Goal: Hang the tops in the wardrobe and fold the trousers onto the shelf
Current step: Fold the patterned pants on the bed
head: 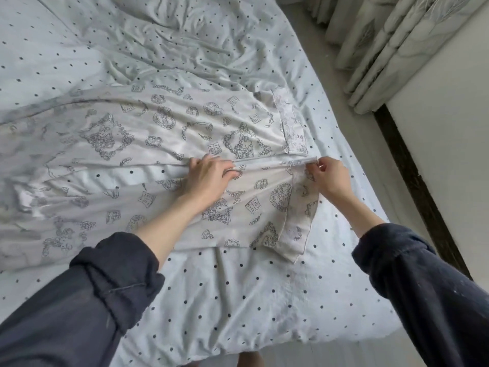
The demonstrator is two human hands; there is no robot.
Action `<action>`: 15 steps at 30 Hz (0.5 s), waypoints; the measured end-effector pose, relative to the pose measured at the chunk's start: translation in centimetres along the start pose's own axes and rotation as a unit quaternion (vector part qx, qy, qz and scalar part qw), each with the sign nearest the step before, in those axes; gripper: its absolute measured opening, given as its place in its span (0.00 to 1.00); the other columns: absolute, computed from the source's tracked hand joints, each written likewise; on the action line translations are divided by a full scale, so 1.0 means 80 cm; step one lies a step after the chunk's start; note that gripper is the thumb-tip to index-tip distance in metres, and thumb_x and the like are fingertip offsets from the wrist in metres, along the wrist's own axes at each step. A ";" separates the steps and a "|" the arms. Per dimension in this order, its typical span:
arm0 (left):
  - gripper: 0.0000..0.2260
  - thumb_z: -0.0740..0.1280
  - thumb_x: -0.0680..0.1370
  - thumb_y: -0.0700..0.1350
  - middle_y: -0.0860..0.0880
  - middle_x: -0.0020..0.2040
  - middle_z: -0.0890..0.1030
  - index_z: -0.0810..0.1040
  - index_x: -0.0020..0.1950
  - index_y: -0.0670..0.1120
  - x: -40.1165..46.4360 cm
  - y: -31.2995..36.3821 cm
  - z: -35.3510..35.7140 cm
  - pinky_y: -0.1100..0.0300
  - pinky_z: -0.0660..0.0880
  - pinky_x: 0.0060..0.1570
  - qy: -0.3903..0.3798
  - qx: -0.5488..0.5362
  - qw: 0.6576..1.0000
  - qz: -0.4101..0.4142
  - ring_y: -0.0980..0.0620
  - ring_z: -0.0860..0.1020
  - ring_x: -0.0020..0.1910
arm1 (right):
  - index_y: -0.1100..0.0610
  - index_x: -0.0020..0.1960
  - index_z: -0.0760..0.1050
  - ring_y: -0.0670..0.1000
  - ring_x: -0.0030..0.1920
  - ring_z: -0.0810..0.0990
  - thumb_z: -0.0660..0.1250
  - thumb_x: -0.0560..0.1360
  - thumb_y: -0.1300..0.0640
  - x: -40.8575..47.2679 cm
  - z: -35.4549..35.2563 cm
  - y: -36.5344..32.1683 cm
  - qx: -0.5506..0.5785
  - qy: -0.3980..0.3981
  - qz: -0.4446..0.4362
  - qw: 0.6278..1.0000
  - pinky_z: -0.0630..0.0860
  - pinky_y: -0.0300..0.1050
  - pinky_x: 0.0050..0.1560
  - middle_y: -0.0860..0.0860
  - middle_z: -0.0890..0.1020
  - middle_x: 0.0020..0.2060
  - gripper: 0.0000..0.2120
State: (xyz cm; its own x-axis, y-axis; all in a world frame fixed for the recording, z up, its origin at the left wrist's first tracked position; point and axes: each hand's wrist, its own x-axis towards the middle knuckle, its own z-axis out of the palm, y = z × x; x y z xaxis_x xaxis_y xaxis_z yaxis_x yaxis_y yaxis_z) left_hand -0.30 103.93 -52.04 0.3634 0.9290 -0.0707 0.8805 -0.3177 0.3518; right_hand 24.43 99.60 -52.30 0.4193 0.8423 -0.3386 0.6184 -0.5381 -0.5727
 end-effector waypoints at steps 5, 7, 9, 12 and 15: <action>0.22 0.71 0.72 0.45 0.48 0.61 0.75 0.73 0.65 0.51 -0.025 0.006 0.015 0.50 0.58 0.56 0.075 0.066 0.995 -0.013 0.47 0.68 0.60 | 0.60 0.60 0.74 0.54 0.46 0.77 0.60 0.79 0.52 -0.012 0.008 -0.005 0.073 -0.004 0.030 0.997 0.72 0.45 0.46 0.52 0.77 0.45 0.14; 0.24 0.73 0.68 0.42 0.45 0.59 0.75 0.72 0.62 0.49 -0.064 0.008 0.025 0.50 0.59 0.53 0.096 0.068 0.993 0.010 0.46 0.67 0.58 | 0.59 0.59 0.72 0.53 0.47 0.77 0.59 0.79 0.48 -0.040 0.010 0.007 0.048 0.011 0.047 0.998 0.73 0.51 0.55 0.49 0.76 0.43 0.16; 0.21 0.74 0.67 0.44 0.45 0.56 0.75 0.70 0.57 0.49 -0.106 0.015 0.035 0.51 0.60 0.52 0.101 0.065 0.991 0.052 0.46 0.68 0.54 | 0.57 0.52 0.73 0.52 0.43 0.75 0.58 0.79 0.45 -0.073 0.011 0.021 0.013 0.020 0.037 0.999 0.71 0.55 0.56 0.48 0.76 0.39 0.16; 0.21 0.74 0.67 0.50 0.48 0.57 0.70 0.71 0.56 0.49 -0.153 0.028 0.054 0.50 0.62 0.51 0.032 0.080 0.989 0.121 0.46 0.69 0.53 | 0.56 0.39 0.70 0.53 0.35 0.74 0.56 0.78 0.39 -0.120 0.015 0.036 -0.022 -0.051 0.047 0.997 0.69 0.49 0.44 0.47 0.73 0.29 0.21; 0.30 0.78 0.64 0.49 0.44 0.65 0.73 0.75 0.64 0.49 -0.167 0.040 0.067 0.45 0.70 0.59 -0.059 0.101 0.987 0.111 0.41 0.73 0.62 | 0.54 0.31 0.65 0.50 0.28 0.70 0.59 0.77 0.40 -0.144 0.025 0.046 -0.037 -0.133 0.088 0.986 0.64 0.45 0.35 0.48 0.69 0.24 0.23</action>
State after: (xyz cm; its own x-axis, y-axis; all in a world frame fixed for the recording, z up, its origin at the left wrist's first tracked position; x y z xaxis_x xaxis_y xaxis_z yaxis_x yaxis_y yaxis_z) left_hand -0.67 89.50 -55.00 0.5758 0.8080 -0.1247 0.8140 -0.5525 0.1791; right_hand 20.59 87.94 -51.98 0.3416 0.7081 -0.6179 0.6027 -0.6696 -0.4341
